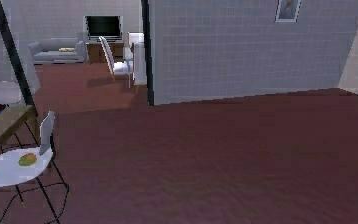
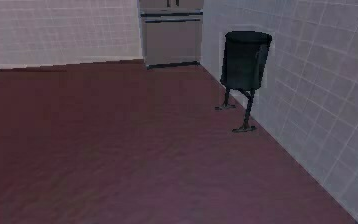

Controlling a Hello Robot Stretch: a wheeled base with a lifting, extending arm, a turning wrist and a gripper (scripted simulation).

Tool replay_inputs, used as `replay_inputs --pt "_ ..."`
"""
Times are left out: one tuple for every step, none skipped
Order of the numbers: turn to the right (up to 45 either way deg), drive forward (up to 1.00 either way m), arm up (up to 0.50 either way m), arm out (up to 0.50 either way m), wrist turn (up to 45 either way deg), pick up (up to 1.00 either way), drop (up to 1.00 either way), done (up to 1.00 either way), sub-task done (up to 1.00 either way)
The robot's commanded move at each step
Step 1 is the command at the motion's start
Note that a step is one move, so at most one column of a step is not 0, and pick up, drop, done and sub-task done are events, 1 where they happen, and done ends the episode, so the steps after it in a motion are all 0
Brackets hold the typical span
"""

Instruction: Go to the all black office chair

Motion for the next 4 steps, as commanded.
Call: replay_inputs --pt "-9.0 0.00 0.00 0.00 0.0 0.00 0.00 0.00 0.00" --pt "0.0 1.00 0.00 0.00 0.0 0.00 0.00 0.00 0.00" --pt "-3.0 0.00 0.00 0.00 0.0 0.00 0.00 0.00 0.00" --pt "0.0 0.80 0.00 0.00 0.0 0.00 0.00 0.00 0.00"
